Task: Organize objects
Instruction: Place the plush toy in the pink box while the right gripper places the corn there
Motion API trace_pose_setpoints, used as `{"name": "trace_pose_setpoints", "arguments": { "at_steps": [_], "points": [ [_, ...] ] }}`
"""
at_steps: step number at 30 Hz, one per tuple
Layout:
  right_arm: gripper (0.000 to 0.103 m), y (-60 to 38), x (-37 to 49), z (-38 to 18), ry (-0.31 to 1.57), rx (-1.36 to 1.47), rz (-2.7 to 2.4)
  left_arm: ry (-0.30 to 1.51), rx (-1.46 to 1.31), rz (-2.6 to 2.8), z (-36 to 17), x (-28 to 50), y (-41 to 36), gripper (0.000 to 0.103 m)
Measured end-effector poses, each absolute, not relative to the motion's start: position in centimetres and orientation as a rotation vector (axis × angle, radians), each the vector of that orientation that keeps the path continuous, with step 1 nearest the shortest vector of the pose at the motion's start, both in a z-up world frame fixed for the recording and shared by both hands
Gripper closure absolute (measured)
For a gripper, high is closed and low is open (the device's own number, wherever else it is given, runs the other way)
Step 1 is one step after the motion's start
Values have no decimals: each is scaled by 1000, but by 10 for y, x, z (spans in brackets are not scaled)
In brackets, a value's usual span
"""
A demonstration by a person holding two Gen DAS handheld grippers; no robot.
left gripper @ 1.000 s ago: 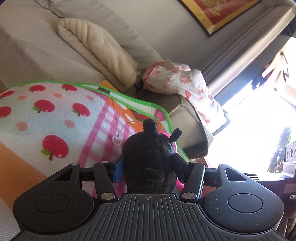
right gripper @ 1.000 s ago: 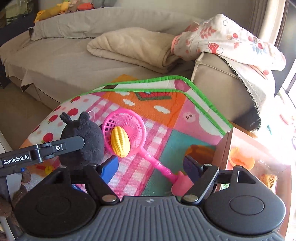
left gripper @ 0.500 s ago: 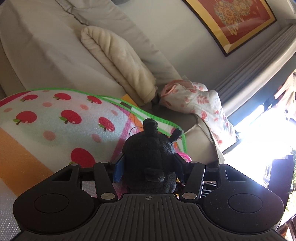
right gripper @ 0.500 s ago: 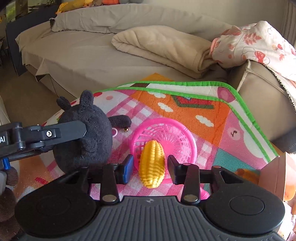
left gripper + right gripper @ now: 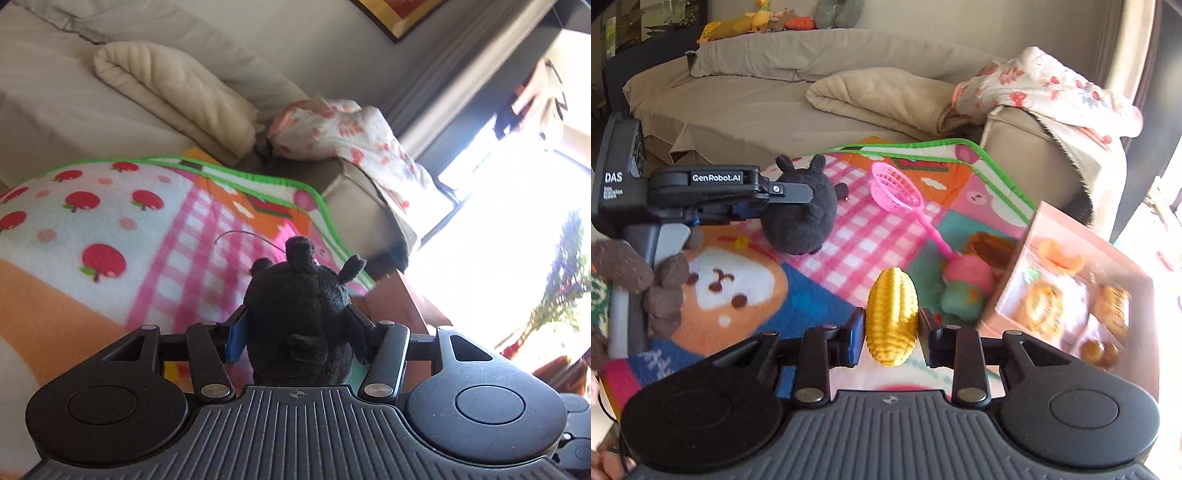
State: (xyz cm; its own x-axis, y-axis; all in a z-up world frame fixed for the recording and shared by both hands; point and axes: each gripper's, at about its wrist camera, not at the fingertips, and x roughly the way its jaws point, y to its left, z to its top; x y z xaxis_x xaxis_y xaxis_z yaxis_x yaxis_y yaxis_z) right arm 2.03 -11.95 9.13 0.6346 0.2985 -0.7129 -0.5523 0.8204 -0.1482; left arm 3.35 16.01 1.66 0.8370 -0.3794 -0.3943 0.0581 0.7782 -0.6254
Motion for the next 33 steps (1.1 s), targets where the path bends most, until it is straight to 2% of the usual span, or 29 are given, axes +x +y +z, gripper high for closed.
{"name": "trace_pose_setpoints", "arguments": {
  "at_steps": [7, 13, 19, 24, 26, 33],
  "points": [
    [73, -198, -26, 79, 706, -277, 397, 671, -468, -483, 45, -2, 82, 44],
    [73, -242, -45, 79, 640, -172, 362, 593, -345, -578, 104, 14, 21, 44],
    [73, -273, -50, 75, 590, -90, 319, 507, -301, -594, 144, 78, -41, 43],
    [73, -284, -46, 70, 574, -72, 299, 525, -289, -578, 130, 137, -76, 39],
    [73, -287, -44, 68, 576, -64, 297, 584, -194, -491, 110, 151, -91, 42],
    [73, -292, -31, 61, 611, -41, 285, 620, -235, -487, 85, 135, -71, 44]
  ]
}}
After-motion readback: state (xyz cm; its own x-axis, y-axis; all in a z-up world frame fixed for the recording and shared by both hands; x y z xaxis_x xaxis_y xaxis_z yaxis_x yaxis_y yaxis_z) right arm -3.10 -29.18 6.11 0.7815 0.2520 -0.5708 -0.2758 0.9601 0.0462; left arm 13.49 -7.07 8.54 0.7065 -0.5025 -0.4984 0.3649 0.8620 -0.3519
